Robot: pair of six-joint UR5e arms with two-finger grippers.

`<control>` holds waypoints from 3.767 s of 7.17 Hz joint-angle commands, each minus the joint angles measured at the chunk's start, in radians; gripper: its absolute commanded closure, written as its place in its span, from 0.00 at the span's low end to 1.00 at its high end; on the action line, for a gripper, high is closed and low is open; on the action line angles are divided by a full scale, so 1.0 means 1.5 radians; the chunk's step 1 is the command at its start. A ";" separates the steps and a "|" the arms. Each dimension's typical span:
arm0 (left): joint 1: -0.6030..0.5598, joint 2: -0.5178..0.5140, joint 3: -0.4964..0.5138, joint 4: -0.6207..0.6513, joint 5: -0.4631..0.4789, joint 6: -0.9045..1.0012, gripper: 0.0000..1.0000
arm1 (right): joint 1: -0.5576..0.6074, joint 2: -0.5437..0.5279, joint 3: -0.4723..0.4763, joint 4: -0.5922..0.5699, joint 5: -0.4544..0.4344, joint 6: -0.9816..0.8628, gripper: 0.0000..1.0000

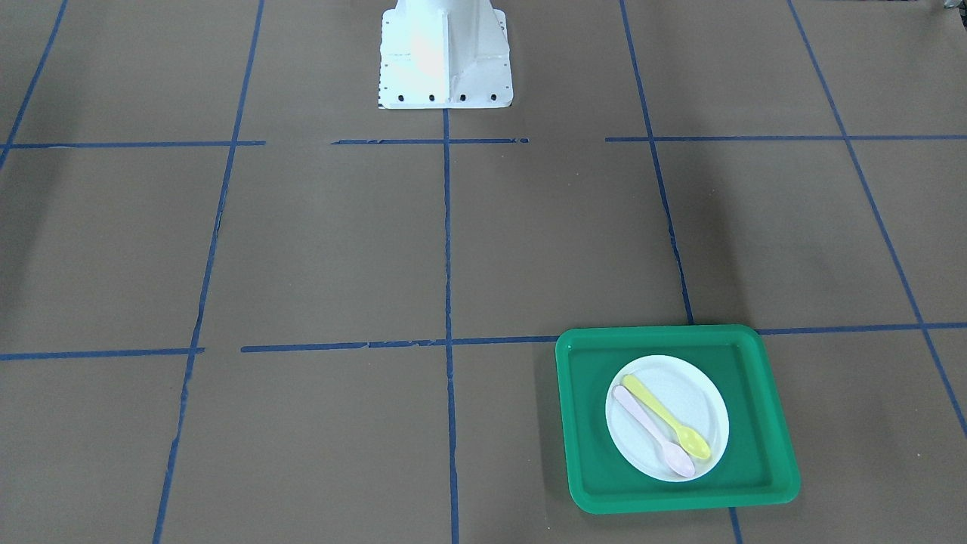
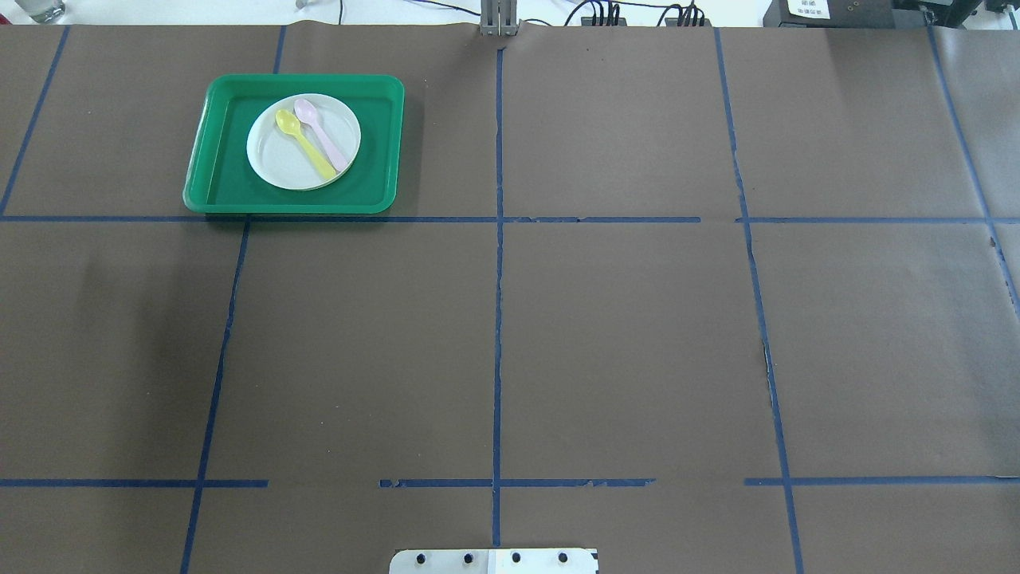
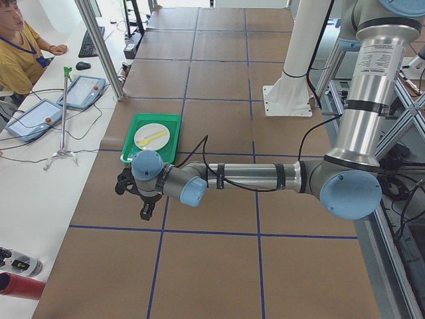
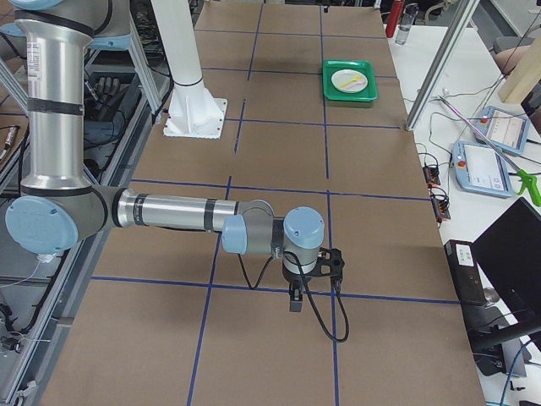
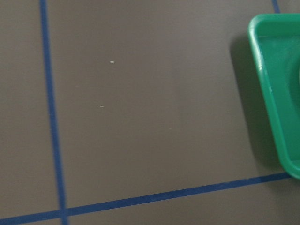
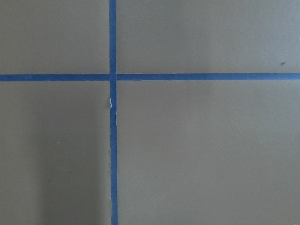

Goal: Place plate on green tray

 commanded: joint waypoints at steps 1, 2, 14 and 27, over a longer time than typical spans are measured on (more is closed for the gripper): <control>-0.096 -0.001 -0.003 0.156 0.016 0.154 0.10 | 0.000 0.000 0.000 0.000 0.000 0.000 0.00; -0.128 -0.003 -0.016 0.221 0.014 0.179 0.06 | 0.000 0.000 0.000 0.000 0.000 0.000 0.00; -0.035 0.165 -0.238 0.250 -0.001 0.060 0.00 | 0.000 0.000 0.000 0.000 0.000 0.000 0.00; -0.104 0.141 -0.233 0.314 0.000 0.075 0.00 | 0.000 0.000 0.000 0.000 0.000 0.000 0.00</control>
